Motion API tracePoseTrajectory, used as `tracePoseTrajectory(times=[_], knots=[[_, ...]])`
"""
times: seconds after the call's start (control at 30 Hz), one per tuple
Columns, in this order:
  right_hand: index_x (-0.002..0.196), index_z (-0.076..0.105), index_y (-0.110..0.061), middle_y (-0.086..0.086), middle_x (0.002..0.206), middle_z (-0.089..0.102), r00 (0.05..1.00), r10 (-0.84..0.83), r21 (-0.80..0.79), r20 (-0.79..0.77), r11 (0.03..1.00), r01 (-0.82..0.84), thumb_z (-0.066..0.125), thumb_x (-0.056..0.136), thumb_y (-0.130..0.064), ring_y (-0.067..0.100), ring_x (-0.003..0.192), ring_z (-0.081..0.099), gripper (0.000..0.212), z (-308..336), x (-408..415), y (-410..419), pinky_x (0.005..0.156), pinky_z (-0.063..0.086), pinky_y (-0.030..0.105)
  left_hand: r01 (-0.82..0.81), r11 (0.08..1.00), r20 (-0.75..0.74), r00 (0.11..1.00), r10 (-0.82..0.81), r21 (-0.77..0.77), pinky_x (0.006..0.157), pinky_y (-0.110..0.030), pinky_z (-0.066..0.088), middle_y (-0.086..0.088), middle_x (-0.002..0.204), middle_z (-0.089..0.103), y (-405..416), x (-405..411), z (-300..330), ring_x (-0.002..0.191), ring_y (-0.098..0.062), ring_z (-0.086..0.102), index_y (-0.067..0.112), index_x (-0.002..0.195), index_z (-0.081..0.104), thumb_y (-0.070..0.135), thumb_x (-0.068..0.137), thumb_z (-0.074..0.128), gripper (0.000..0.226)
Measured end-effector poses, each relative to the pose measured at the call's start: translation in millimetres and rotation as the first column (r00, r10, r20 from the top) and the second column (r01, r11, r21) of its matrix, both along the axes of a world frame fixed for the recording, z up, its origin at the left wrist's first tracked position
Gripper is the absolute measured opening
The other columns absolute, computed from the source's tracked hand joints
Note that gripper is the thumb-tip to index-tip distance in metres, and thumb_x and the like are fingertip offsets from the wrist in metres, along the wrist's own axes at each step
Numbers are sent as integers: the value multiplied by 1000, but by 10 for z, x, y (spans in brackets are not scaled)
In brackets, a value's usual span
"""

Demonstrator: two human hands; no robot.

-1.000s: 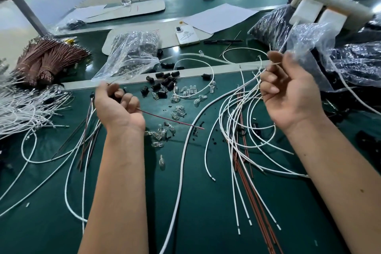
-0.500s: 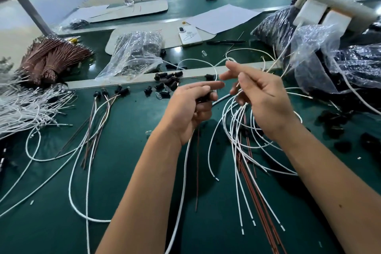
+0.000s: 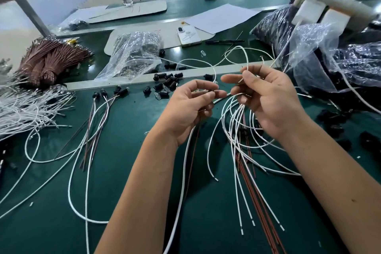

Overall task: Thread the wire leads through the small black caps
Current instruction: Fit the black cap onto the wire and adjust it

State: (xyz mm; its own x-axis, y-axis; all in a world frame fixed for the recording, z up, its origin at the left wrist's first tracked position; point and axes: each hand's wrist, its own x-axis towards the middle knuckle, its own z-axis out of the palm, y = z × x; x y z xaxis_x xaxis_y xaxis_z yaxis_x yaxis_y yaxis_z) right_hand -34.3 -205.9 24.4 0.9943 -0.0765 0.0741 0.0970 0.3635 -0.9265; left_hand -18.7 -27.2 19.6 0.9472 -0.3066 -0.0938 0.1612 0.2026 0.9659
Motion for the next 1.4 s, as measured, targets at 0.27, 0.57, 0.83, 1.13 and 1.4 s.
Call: tracePoseTrajectory(times=[0.27, 0.57, 0.83, 1.13, 1.4], knots=[[98, 68, -3, 4, 75, 60, 997, -45, 12, -61, 999, 46, 66, 96, -3, 13, 66, 52, 3, -20, 6, -47, 52, 41, 21, -49, 999, 28, 998, 49, 12, 57, -17, 48, -11, 90, 64, -6, -19, 22, 63, -10, 54, 9, 105, 71, 0, 96, 62, 15], [128, 61, -6, 11, 101, 77, 978, -205, -291, -37, 939, 185, 60, 96, 12, 21, 86, 78, 37, -88, 8, -4, 71, 62, 27, -345, 930, -51, 939, 341, -123, 55, -16, 50, -5, 81, 65, 48, 54, 25, 60, -9, 55, 9, 96, 69, 1, 93, 67, 8], [95, 74, -20, 1, 100, 61, 885, -205, -868, 418, 198, 455, 85, 84, -22, 19, 90, 60, 16, -80, -45, -70, 91, 51, 33, -390, 914, -79, 920, 383, -114, 55, -16, 50, -5, 84, 66, 61, 60, 20, 63, -9, 56, 11, 94, 69, 2, 93, 67, 9], [60, 54, -26, -12, 54, 52, 947, 307, -995, 92, -11, 100, 44, 74, -91, 3, 57, 48, 67, -3, -180, 231, 60, 37, 30, -410, 906, -83, 912, 402, -109, 54, -16, 49, -5, 83, 67, 44, 71, 17, 63, -10, 55, 11, 93, 68, 2, 94, 66, 8], [64, 55, -21, -9, 60, 51, 943, 323, -963, -82, -269, 8, 66, 78, -75, 20, 64, 54, 57, 11, -332, 452, 57, 38, 30, -422, 898, -71, 907, 416, -125, 52, -16, 48, -6, 87, 65, 67, 61, 21, 61, -9, 55, 11, 94, 69, 3, 93, 68, 8]])
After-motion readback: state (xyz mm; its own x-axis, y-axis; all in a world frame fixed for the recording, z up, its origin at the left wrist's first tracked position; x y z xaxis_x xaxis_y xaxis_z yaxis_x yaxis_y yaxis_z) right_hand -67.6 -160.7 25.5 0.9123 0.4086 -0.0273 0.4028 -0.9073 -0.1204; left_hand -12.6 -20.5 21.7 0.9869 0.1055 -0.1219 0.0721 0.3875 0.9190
